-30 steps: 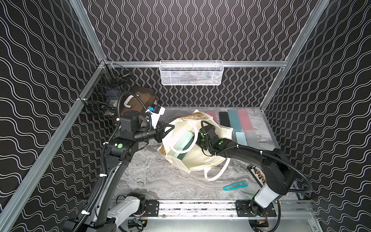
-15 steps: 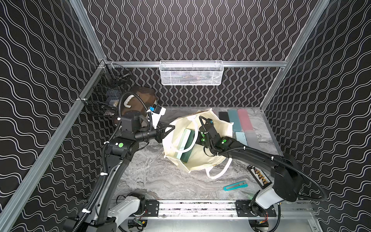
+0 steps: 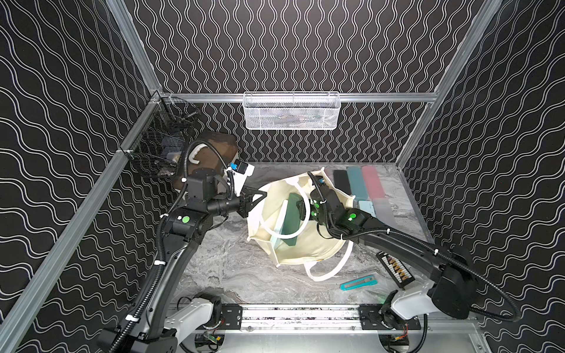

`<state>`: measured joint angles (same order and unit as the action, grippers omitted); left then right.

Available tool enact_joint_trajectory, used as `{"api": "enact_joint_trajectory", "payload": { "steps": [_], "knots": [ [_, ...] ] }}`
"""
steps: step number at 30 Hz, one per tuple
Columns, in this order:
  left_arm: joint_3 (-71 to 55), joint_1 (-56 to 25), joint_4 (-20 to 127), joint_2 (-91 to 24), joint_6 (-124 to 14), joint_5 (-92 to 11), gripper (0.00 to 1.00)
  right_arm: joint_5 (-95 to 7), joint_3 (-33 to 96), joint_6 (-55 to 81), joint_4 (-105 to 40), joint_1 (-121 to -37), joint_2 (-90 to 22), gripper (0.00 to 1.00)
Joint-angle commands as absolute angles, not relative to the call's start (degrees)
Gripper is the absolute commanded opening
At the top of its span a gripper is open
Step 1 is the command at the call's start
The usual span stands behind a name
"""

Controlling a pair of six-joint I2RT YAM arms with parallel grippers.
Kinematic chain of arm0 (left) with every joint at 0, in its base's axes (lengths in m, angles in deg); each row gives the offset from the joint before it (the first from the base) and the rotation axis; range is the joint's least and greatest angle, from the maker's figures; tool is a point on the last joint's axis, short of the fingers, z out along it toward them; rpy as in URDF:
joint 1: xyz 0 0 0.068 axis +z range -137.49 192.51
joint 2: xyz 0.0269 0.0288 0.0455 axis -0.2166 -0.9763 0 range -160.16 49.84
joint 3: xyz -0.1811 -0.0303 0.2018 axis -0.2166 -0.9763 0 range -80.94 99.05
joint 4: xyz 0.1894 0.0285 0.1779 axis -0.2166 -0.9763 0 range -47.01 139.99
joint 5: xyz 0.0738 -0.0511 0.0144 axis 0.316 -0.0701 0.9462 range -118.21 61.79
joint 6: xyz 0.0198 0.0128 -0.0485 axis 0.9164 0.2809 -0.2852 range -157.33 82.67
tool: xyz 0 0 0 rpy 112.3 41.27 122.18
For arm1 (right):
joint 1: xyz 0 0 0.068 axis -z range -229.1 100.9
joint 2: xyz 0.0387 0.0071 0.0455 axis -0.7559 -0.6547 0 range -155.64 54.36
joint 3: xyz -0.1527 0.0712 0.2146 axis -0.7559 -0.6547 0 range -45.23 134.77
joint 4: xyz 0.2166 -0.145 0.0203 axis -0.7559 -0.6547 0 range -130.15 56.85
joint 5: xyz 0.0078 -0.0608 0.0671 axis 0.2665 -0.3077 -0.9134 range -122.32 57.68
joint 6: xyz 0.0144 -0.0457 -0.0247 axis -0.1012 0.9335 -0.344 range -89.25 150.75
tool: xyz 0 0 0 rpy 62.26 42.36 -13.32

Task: Take out the pencil case from the canvas bag
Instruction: Pick up the pencil case from the canvas bag.

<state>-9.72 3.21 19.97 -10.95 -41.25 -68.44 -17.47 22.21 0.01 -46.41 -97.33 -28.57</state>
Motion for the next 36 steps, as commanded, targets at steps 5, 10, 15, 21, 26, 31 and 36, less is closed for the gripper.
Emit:
{"api": "enact_joint_trajectory", "payload": {
  "steps": [5, 10, 15, 21, 26, 31, 36],
  "knots": [
    [-8.87, 3.31, 21.34, -10.37, -40.89, -58.01, 0.00, -13.41, 20.82, -0.16, -50.79, -97.27, -23.16, 0.21],
    [-8.52, 3.29, 22.18, -10.66, -41.55, -58.41, 0.00, -15.18, 20.60, 3.67, -52.33, -97.27, -22.16, 0.21],
    [-8.18, 3.25, 25.67, -11.22, -44.00, -66.98, 0.00, -19.57, 22.62, 9.84, -53.61, -98.45, -26.25, 0.21],
    [-7.38, 2.17, 25.78, -12.26, -44.55, -69.07, 0.00, -19.56, 26.23, 13.36, -53.71, -102.06, -31.11, 0.20],
    [-7.23, 1.62, 23.95, -12.52, -44.64, -63.08, 0.00, -17.31, 27.66, 12.34, -54.12, -103.94, -32.11, 0.18],
    [-6.26, 1.64, 20.22, -12.70, -43.38, -53.42, 0.00, -13.14, 25.35, 9.39, -54.31, -103.95, -27.51, 0.16],
    [-6.15, 1.65, 18.64, -13.25, -42.37, -50.09, 0.00, -10.87, 24.12, 8.35, -56.67, -103.86, -22.46, 0.15]
  ]
}}
